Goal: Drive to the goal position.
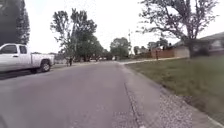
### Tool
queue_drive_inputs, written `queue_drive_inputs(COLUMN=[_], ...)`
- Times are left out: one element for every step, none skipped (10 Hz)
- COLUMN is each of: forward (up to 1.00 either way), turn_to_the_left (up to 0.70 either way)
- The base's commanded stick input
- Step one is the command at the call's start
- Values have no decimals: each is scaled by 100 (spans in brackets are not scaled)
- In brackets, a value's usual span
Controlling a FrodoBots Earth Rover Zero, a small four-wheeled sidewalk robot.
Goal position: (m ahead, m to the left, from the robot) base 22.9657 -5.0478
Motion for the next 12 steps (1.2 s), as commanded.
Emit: queue_drive_inputs(forward=[100,100,100,100,100,100,100,100,100,100,100,100], turn_to_the_left=[0,0,0,0,0,0,0,0,0,0,0,0])
